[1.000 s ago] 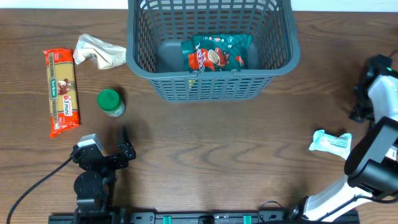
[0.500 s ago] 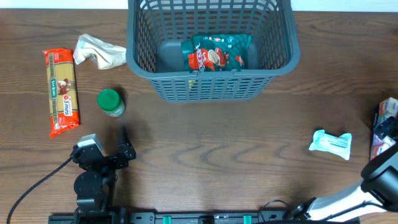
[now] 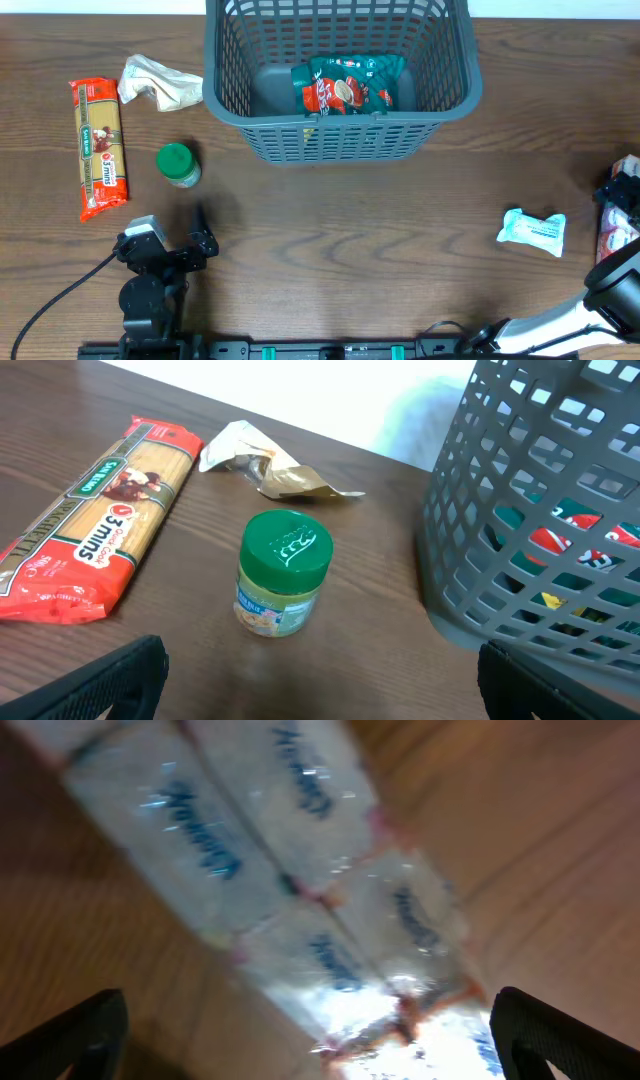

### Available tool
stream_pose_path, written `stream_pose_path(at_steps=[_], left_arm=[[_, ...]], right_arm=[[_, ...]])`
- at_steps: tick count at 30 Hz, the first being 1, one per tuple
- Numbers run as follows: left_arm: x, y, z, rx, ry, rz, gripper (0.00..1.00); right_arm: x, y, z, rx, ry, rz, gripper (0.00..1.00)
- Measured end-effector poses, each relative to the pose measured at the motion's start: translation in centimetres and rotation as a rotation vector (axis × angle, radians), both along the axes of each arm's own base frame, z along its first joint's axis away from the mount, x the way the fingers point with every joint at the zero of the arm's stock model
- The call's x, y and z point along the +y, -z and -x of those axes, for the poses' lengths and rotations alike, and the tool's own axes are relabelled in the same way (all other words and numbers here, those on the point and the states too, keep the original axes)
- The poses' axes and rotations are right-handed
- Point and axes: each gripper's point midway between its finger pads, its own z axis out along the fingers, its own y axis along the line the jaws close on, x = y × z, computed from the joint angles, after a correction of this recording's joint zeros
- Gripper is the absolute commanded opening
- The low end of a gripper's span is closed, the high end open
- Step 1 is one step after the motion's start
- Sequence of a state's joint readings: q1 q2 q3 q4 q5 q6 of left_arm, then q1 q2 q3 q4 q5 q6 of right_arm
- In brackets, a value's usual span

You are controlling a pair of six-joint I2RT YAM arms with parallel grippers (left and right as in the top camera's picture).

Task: Pack container
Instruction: 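Grasp the white wrapped pack with the right gripper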

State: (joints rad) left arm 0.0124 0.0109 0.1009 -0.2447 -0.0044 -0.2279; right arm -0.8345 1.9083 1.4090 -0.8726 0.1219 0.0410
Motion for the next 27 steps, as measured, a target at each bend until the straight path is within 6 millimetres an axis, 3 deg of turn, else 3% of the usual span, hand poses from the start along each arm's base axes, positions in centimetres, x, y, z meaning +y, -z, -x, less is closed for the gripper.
stream_pose_path(at_steps=[6, 15, 21, 27], left_arm=[[0.0, 0.0, 0.0, 0.000, 0.000, 0.000, 0.99], [0.0, 0.0, 0.0, 0.000, 0.000, 0.000, 0.99], [0.0, 0.0, 0.0, 0.000, 0.000, 0.000, 0.99], [0.0, 0.0, 0.0, 0.000, 0.000, 0.000, 0.99]], right_arm=[[0.3, 0.1, 0.4, 0.018, -0.001, -0.012, 0.99], [-0.7, -0.2, 2.0, 0.088, 0.092, 0.054, 0.99], [-1.4, -0.3, 1.9, 0.065, 0.124, 0.072, 0.99], [-2.2, 1.0, 3.1, 0.037, 0.175, 0.068, 0.99]])
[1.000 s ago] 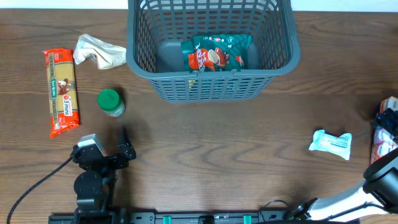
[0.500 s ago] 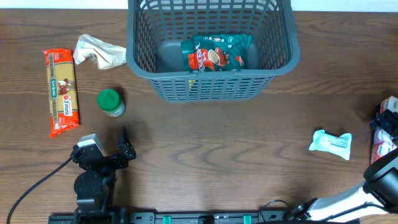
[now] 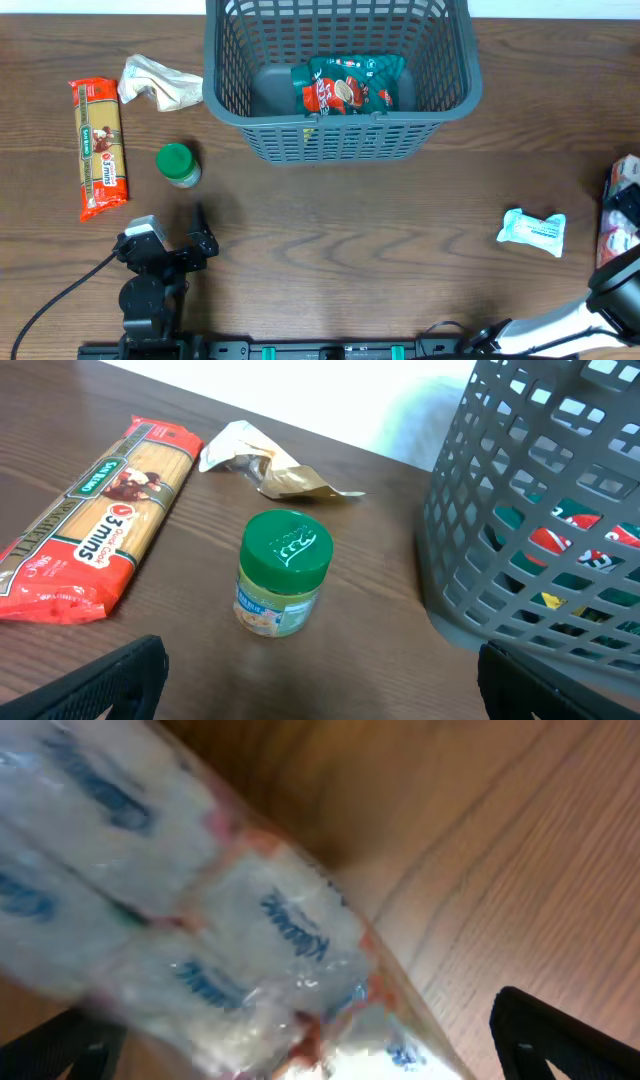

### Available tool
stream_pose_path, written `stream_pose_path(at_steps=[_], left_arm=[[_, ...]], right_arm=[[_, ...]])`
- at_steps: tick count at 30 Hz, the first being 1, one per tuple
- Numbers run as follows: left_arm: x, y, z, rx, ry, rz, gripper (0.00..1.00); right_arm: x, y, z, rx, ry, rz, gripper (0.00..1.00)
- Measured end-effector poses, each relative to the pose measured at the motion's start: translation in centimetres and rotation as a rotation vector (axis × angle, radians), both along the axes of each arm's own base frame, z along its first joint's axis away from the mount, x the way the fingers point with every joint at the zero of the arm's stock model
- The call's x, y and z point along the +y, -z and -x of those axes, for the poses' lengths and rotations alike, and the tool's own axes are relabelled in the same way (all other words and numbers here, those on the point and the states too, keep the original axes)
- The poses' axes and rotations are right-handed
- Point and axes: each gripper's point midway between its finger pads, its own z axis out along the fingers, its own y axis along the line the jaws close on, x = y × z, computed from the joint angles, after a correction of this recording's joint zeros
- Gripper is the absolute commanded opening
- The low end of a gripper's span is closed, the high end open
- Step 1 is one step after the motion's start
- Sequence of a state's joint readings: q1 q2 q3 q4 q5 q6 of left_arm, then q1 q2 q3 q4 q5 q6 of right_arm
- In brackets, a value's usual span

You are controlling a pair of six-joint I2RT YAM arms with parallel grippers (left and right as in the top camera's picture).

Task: Pack container
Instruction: 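Grasp the white wrapped pack with the right gripper, then carry the white pack into the basket and release it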

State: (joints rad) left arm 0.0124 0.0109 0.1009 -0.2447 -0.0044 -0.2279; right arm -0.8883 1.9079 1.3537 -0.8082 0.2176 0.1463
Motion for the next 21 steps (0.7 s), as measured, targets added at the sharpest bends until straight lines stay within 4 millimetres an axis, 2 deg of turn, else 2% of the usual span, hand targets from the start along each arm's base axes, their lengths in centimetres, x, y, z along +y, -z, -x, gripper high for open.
stream_pose_path(at_steps=[3, 4, 5, 6, 7, 9, 14, 18, 21], left_arm=[[0.0, 0.0, 0.0, 0.000, 0.000, 0.000, 0.98], [0.0, 0.0, 0.0, 0.000, 0.000, 0.000, 0.99], [0.0, 0.0, 0.0, 0.000, 0.000, 0.000, 0.99], [0.0, 0.0, 0.0, 0.000, 0.000, 0.000, 0.99], [0.0, 0.0, 0.0, 0.000, 0.000, 0.000, 0.99], [0.0, 0.0, 0.0, 0.000, 0.000, 0.000, 0.99], [0.0, 0.0, 0.0, 0.000, 0.000, 0.000, 0.99], [0.0, 0.0, 0.0, 0.000, 0.000, 0.000, 0.99], [0.0, 0.0, 0.0, 0.000, 0.000, 0.000, 0.99]], right_arm=[[0.3, 1.6, 0.8, -0.019, 0.019, -0.021, 0.99], [0.5, 2.2, 1.0, -0.027, 0.024, -0.028, 0.96], [0.6, 2.8, 1.2, -0.035, 0.025, -0.035, 0.82], [1.0, 3.4, 1.3, -0.042, 0.017, -0.047, 0.29], [1.4, 4.0, 1.5, -0.048, 0.013, -0.062, 0.01], [1.9, 4.4, 1.7, -0.053, 0.002, -0.070, 0.01], [2.2, 3.8, 1.2, -0.097, -0.012, -0.078, 0.01], [3.6, 3.5, -0.5, -0.154, -0.077, -0.120, 0.01], [5.3, 2.4, -2.9, -0.203, -0.157, -0.135, 0.01]])
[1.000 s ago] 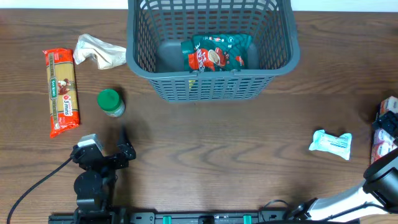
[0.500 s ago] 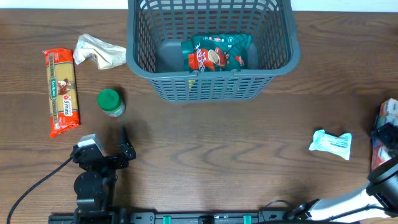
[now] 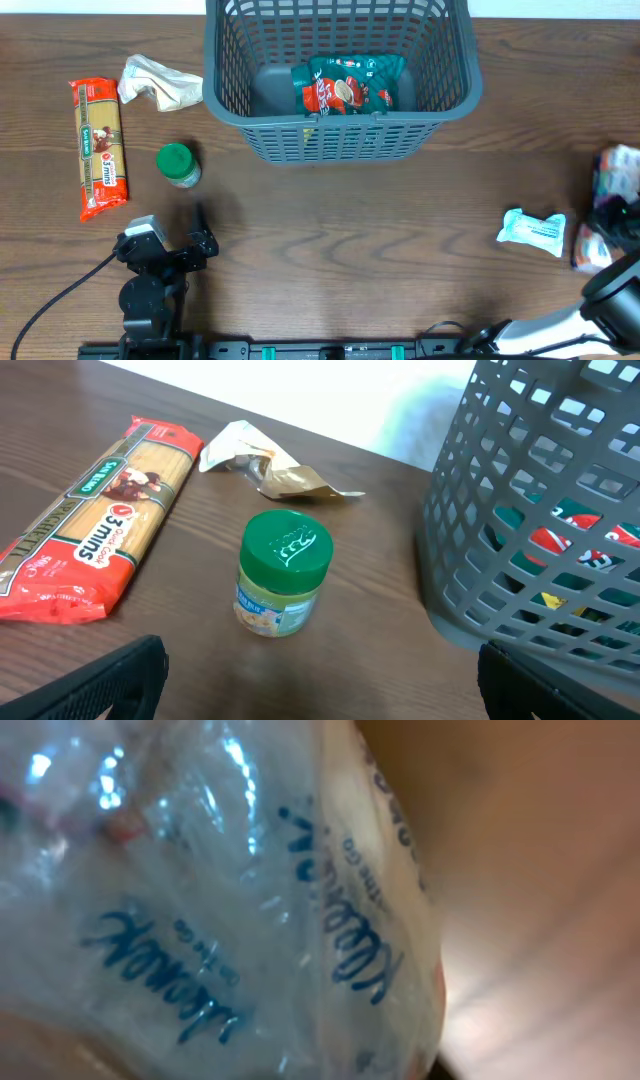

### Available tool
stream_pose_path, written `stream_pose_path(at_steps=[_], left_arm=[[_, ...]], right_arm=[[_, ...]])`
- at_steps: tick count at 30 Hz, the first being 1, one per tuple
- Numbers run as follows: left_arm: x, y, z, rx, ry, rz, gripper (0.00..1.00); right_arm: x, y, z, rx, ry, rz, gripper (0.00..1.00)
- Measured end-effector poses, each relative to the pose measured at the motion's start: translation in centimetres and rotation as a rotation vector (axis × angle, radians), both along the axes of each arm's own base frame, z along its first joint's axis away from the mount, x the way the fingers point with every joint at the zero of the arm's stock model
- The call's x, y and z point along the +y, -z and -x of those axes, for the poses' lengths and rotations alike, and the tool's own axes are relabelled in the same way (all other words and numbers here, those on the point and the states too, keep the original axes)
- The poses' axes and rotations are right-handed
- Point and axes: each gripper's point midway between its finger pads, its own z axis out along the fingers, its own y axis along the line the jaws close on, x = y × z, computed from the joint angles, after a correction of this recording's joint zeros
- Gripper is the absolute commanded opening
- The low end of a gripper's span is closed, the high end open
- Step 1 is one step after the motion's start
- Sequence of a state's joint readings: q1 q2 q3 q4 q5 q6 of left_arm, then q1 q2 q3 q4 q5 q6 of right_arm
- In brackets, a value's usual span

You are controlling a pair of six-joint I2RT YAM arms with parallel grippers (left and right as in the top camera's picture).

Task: Pack container
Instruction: 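Carry the white pack into the basket and release it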

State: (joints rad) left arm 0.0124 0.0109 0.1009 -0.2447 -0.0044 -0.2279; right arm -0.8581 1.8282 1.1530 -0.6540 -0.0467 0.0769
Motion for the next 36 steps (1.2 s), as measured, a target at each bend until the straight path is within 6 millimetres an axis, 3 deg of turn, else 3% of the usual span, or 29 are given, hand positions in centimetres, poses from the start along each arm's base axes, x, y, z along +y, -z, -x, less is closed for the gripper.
stream_pose_path(at_steps=[3, 4, 6, 10, 12, 16, 19, 22, 23, 26, 30, 36], left_arm=[[0.0, 0.0, 0.0, 0.000, 0.000, 0.000, 0.99], [0.0, 0.0, 0.0, 0.000, 0.000, 0.000, 0.99], [0.0, 0.0, 0.0, 0.000, 0.000, 0.000, 0.99], [0.0, 0.0, 0.0, 0.000, 0.000, 0.000, 0.99], [0.0, 0.0, 0.0, 0.000, 0.000, 0.000, 0.99], [0.0, 0.0, 0.0, 0.000, 0.000, 0.000, 0.98], [0.0, 0.0, 0.0, 0.000, 0.000, 0.000, 0.99], [0.0, 0.0, 0.0, 0.000, 0.000, 0.000, 0.99], [0.0, 0.0, 0.0, 0.000, 0.000, 0.000, 0.99], [0.0, 0.0, 0.0, 0.000, 0.000, 0.000, 0.99], [0.0, 0.0, 0.0, 0.000, 0.000, 0.000, 0.99], [0.0, 0.0, 0.0, 0.000, 0.000, 0.000, 0.99]], right_arm=[[1.7, -3.4, -3.2, -0.084, -0.094, 0.046, 0.01], [2.2, -5.6, -4.6, -0.133, -0.130, 0.082, 0.01], [2.9, -10.1, -7.0, -0.229, -0.185, 0.154, 0.01], [6.0, -22.0, -10.9, -0.475, -0.308, 0.331, 0.01], [8.5, -27.7, -11.7, -0.592, -0.377, 0.407, 0.01], [14.7, -36.6, -11.9, -0.786, -0.544, 0.507, 0.01], [19.6, -40.3, -12.0, -0.885, -0.704, 0.526, 0.01], [24.7, -42.0, -12.4, -0.953, -0.877, 0.522, 0.01], [27.3, -42.2, -12.6, -0.975, -0.963, 0.512, 0.01], [32.0, -41.7, -12.9, -0.999, -1.124, 0.482, 0.01], [38.0, -39.5, -13.8, -0.984, -1.309, 0.432, 0.01], [44.7, -34.6, -16.1, -0.862, -1.504, 0.421, 0.01]])
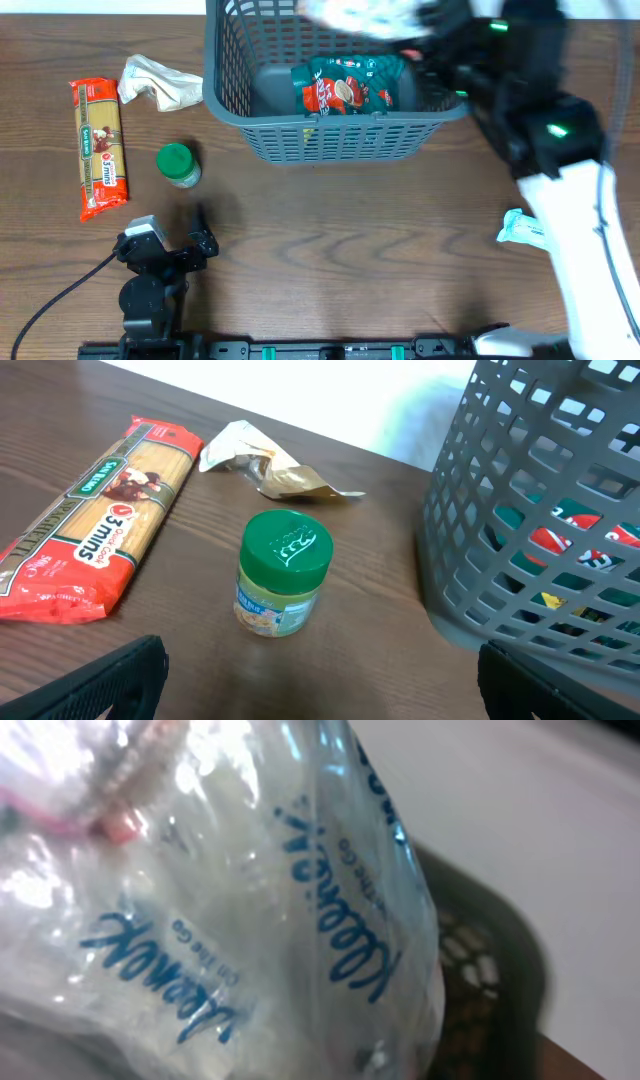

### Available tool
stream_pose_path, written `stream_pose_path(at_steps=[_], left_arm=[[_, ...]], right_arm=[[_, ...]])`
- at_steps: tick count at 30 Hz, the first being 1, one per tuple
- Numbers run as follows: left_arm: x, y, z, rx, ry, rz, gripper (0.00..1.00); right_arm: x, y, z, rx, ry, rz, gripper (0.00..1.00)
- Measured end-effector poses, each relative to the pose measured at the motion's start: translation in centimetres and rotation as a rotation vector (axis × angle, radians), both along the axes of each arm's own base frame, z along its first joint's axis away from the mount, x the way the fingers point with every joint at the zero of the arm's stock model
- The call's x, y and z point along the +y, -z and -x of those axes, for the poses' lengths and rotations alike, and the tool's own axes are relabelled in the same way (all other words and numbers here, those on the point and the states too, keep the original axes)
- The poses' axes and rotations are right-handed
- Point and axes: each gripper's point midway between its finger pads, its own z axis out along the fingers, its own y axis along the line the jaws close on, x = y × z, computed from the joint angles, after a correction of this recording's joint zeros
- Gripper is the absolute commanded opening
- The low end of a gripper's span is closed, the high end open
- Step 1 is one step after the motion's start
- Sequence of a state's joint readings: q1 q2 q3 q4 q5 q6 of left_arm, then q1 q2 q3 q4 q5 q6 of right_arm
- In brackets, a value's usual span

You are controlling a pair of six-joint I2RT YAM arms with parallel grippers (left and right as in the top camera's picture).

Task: Pack container
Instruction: 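Carry the white pack into the basket and release it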

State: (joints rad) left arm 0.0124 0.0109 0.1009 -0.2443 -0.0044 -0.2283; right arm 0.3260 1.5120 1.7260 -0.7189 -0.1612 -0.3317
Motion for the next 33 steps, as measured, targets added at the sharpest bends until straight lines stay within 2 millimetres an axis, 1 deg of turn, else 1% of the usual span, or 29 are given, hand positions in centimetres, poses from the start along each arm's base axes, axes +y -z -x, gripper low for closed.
stream_pose_path(at_steps=[3, 4, 10, 15, 17, 20, 21, 22, 23, 25, 28, 33], left_arm=[[0.0, 0.0, 0.0, 0.000, 0.000, 0.000, 0.99], [0.0, 0.0, 0.0, 0.000, 0.000, 0.000, 0.99], [0.0, 0.0, 0.0, 0.000, 0.000, 0.000, 0.99], [0.0, 0.0, 0.0, 0.000, 0.000, 0.000, 0.99], [0.0, 0.0, 0.0, 0.000, 0.000, 0.000, 0.99], [0.0, 0.0, 0.0, 0.000, 0.000, 0.000, 0.99], [0.0, 0.0, 0.0, 0.000, 0.000, 0.000, 0.99], [0.0, 0.0, 0.0, 0.000, 0.000, 0.000, 0.99], [0.0, 0.0, 0.0, 0.000, 0.000, 0.000, 0.99], [0.0, 0.0, 0.0, 0.000, 0.000, 0.000, 0.99], [0.0, 0.0, 0.0, 0.000, 0.000, 0.000, 0.99], [0.0, 0.0, 0.0, 0.000, 0.000, 0.000, 0.99]], right_arm=[[1.9, 2.6, -0.9, 0.050, -0.037, 0.069, 0.01], [2.3, 3.5, -1.1, 0.068, -0.043, 0.086, 0.01], [2.4, 8.6, -2.2, 0.188, -0.040, 0.174, 0.01], [2.5, 12.9, -2.8, 0.289, -0.048, 0.231, 0.01], [2.7, 13.3, -3.0, 0.300, -0.054, 0.233, 0.01], [2.6, 13.4, -3.1, 0.299, -0.054, 0.239, 0.01], [2.6, 13.4, -3.1, 0.299, -0.054, 0.239, 0.14], [2.6, 13.4, -3.1, 0.299, -0.054, 0.240, 0.63], [2.6, 13.4, -3.1, 0.300, -0.053, 0.238, 0.99], [2.6, 13.3, -3.1, 0.298, -0.055, 0.240, 0.99], [2.1, 12.6, -3.9, 0.270, -0.032, 0.231, 0.99], [1.6, 13.1, -4.1, 0.293, -0.008, 0.223, 0.99]])
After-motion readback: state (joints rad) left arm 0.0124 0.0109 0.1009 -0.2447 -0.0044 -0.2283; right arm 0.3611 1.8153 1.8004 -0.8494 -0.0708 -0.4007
